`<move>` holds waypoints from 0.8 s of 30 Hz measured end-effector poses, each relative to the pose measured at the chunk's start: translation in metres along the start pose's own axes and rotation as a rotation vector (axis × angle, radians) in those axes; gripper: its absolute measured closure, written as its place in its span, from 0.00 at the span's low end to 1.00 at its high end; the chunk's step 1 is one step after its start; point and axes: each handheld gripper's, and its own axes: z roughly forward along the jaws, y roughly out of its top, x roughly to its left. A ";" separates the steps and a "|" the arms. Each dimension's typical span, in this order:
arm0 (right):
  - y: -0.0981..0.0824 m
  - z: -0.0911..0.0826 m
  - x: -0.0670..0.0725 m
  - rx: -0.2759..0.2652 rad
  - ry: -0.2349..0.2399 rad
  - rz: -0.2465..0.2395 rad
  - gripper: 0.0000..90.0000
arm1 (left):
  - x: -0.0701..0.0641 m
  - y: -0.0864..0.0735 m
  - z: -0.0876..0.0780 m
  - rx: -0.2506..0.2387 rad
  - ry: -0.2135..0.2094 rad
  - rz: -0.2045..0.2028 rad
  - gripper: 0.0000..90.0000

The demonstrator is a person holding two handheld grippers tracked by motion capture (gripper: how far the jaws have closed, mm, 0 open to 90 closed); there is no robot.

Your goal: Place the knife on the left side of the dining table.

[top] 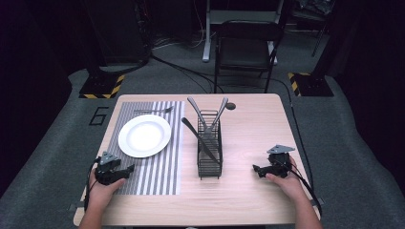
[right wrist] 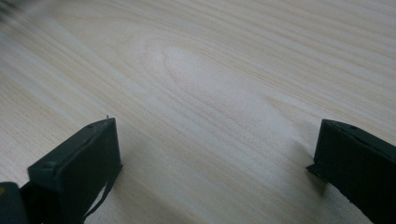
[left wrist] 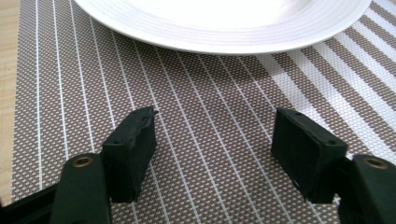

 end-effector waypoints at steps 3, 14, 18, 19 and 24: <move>0.000 0.000 0.000 0.000 0.000 0.000 0.00 | 0.000 0.002 -0.004 0.004 -0.009 -0.031 0.40; 0.000 0.000 0.000 0.000 0.000 0.000 0.00 | -0.017 0.024 -0.035 -0.027 -0.044 -0.048 0.52; 0.000 0.000 0.000 0.000 0.000 0.000 0.00 | -0.025 0.031 -0.039 -0.034 -0.061 -0.071 0.55; 0.000 0.000 0.000 0.000 0.000 0.000 0.00 | -0.026 0.032 -0.039 -0.031 -0.065 -0.077 0.56; 0.000 0.000 0.000 0.000 0.000 0.000 0.00 | -0.034 0.042 -0.044 -0.023 -0.083 -0.088 0.59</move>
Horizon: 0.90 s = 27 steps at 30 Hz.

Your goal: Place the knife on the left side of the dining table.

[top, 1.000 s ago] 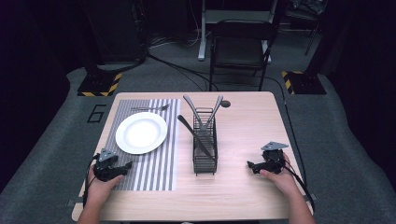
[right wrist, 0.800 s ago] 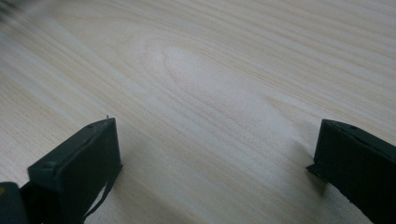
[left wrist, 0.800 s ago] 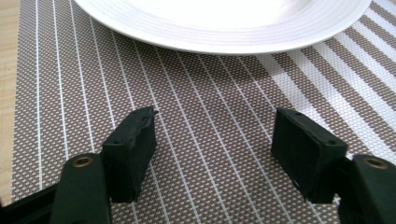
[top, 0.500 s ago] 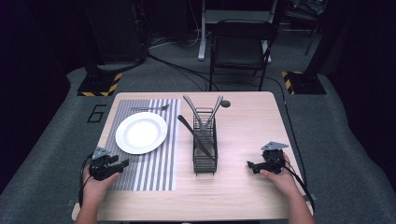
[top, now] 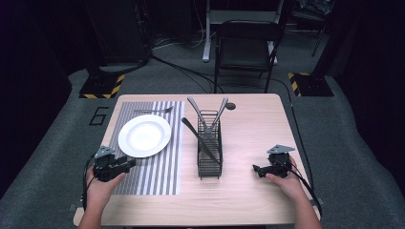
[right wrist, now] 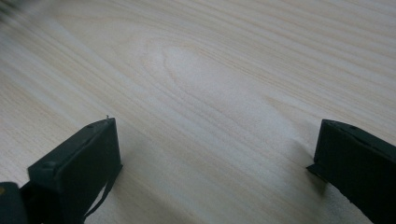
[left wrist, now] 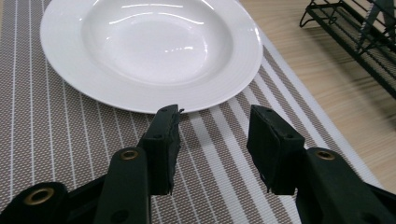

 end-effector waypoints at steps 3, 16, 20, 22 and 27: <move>0.000 0.000 0.000 0.000 0.000 0.000 0.00 | -0.007 0.007 -0.001 0.007 -0.014 0.006 0.60; 0.000 0.000 0.000 -0.001 0.000 0.000 0.00 | -0.035 0.035 0.001 0.015 -0.071 0.033 0.65; 0.000 0.000 0.000 0.000 0.000 0.000 0.00 | -0.043 0.045 0.001 0.004 -0.079 0.035 0.66; 0.000 0.000 0.000 0.000 0.000 0.000 0.00 | -0.047 0.049 0.002 0.005 -0.080 0.037 0.66; 0.000 0.000 0.000 0.000 0.000 0.000 0.00 | -0.053 0.058 0.003 0.000 -0.086 0.044 0.66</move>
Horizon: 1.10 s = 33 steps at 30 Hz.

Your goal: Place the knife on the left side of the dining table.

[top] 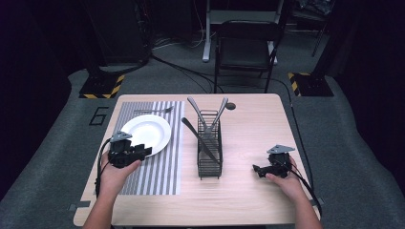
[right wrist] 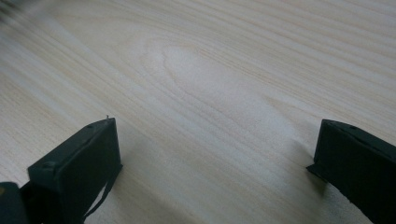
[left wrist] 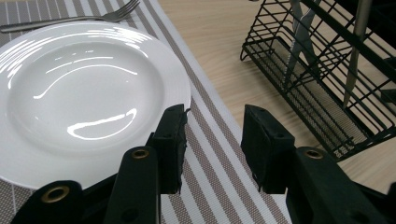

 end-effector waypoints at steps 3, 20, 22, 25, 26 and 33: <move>0.000 0.000 0.000 0.000 0.000 0.000 0.00 | -0.003 0.006 0.001 -0.002 -0.004 0.001 0.66; 0.000 0.000 0.000 0.000 0.000 0.000 0.00 | -0.031 0.035 0.011 0.014 -0.051 0.021 0.69; 0.000 0.000 0.000 0.000 0.000 0.000 0.00 | -0.034 0.037 0.012 0.012 -0.058 0.023 0.69; 0.000 0.000 0.000 0.000 0.000 0.000 0.00 | -0.038 0.043 0.014 0.004 -0.066 0.024 0.69; 0.000 0.000 0.000 0.000 0.000 0.000 0.00 | -0.039 0.044 0.014 0.004 -0.070 0.025 0.69; 0.000 0.000 0.000 0.000 0.000 0.000 0.00 | -0.049 0.056 0.019 -0.004 -0.093 0.039 0.69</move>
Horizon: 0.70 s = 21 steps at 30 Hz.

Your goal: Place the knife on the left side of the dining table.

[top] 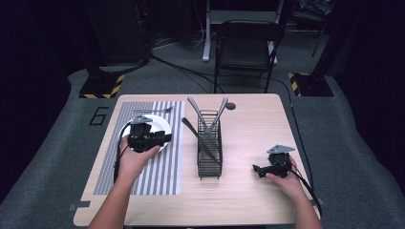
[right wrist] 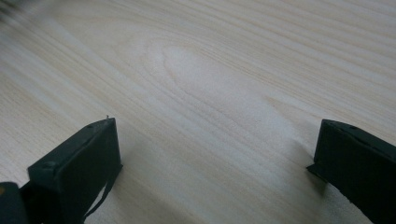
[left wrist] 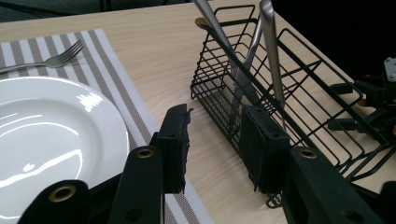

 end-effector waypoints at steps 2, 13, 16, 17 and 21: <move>0.000 0.000 0.000 0.000 0.000 0.000 0.00 | -0.003 0.003 0.001 -0.002 -0.001 -0.001 0.69; 0.000 0.000 0.000 0.000 0.000 0.000 0.00 | -0.011 0.022 -0.001 -0.021 -0.003 0.010 0.70; 0.000 0.000 0.000 0.000 0.000 0.000 0.00 | -0.012 0.025 0.000 -0.020 -0.004 0.006 0.71; 0.000 0.000 0.000 0.000 0.000 0.000 0.00 | -0.012 0.028 0.000 -0.020 -0.006 0.008 0.71; 0.000 0.000 0.000 0.000 0.000 0.000 0.00 | -0.013 0.033 0.000 -0.023 -0.012 0.001 0.72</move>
